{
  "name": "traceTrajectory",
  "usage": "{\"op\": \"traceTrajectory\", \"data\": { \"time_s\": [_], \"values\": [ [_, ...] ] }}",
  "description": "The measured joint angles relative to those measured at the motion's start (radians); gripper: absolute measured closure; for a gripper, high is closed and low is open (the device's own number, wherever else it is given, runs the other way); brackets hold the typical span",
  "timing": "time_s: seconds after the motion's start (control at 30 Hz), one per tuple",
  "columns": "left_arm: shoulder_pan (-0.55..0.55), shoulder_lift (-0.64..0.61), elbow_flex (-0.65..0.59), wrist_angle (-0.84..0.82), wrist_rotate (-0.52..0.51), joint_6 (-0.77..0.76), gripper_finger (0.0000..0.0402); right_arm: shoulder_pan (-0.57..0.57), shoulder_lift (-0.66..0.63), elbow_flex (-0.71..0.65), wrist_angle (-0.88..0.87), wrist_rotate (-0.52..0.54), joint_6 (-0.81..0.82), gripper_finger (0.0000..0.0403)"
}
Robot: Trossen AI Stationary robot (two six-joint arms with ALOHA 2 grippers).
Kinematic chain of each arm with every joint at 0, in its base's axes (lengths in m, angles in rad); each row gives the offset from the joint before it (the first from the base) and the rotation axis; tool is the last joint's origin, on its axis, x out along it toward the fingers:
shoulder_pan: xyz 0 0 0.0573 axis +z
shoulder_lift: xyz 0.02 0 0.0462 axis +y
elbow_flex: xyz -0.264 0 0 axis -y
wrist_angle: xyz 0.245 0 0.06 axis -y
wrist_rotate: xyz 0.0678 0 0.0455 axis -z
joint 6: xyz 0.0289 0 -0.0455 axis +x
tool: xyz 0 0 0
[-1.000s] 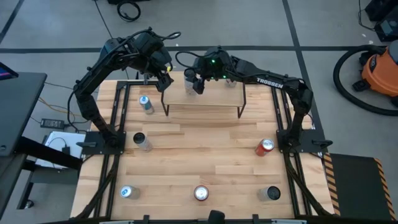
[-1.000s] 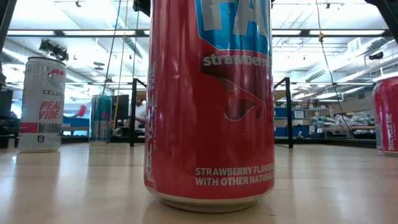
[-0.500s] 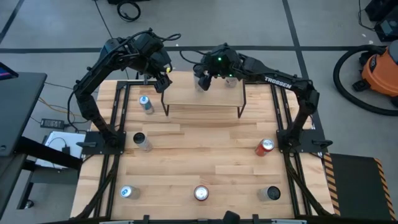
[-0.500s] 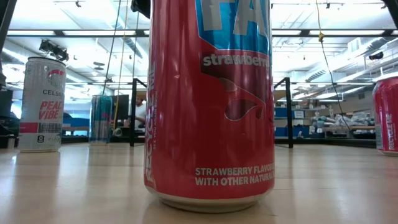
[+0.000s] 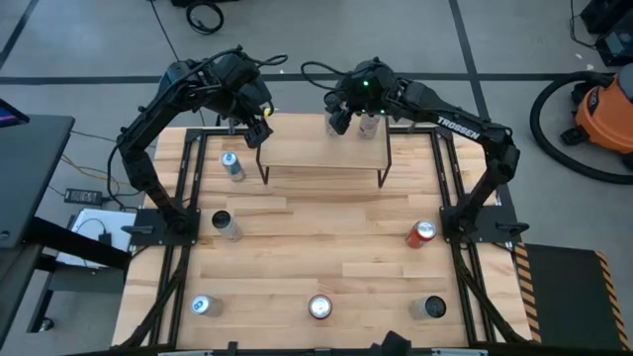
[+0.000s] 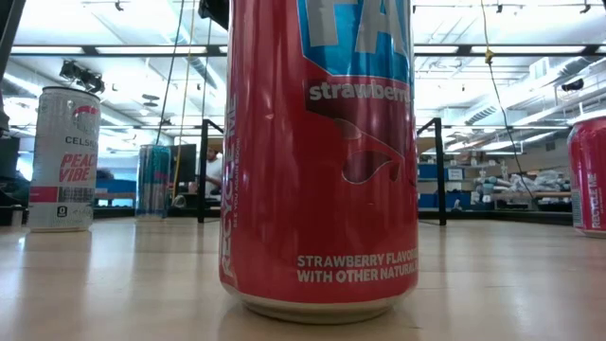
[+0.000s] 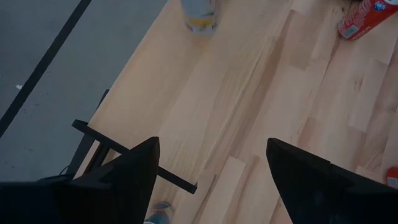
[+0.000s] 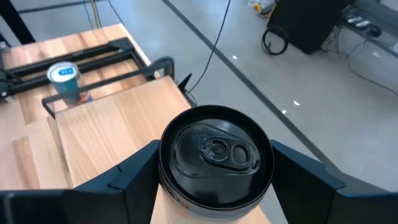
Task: Place canned beverage on shelf
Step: Put the top white yellow soda can on the shelf
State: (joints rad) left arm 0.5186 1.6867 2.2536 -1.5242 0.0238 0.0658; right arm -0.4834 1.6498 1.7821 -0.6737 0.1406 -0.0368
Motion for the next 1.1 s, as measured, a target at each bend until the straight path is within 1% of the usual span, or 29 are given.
{"op": "traceTrajectory", "data": {
  "time_s": [0.2, 0.27, 0.37, 0.53, 0.77, 0.9, 1.1],
  "values": [
    [0.000, 0.000, 0.000, 0.000, 0.000, 0.000, 0.0104, -0.003, -0.038, -0.001, 0.000, -0.001, 0.008, 0.0135],
    [0.000, 0.000, 0.000, 0.000, 0.000, 0.000, 0.0104, -0.002, -0.056, -0.025, 0.013, -0.001, 0.013, 0.0134],
    [0.000, 0.000, 0.000, 0.000, 0.000, 0.000, 0.0104, -0.002, -0.093, -0.102, 0.065, 0.010, 0.020, 0.0135],
    [0.000, 0.000, 0.000, 0.000, 0.000, 0.000, 0.0104, -0.003, -0.153, -0.235, 0.230, 0.020, 0.029, 0.0134],
    [0.000, 0.000, 0.000, 0.000, 0.000, 0.000, 0.0104, -0.003, -0.177, -0.361, 0.293, 0.045, 0.034, 0.0133],
    [0.000, 0.000, 0.000, 0.000, 0.000, -0.001, 0.0104, -0.003, -0.180, -0.390, 0.326, 0.072, 0.028, 0.0132],
    [0.000, 0.000, 0.000, 0.000, 0.000, -0.001, 0.0104, -0.011, -0.180, -0.392, 0.333, 0.076, 0.027, 0.0131]
  ]
}}
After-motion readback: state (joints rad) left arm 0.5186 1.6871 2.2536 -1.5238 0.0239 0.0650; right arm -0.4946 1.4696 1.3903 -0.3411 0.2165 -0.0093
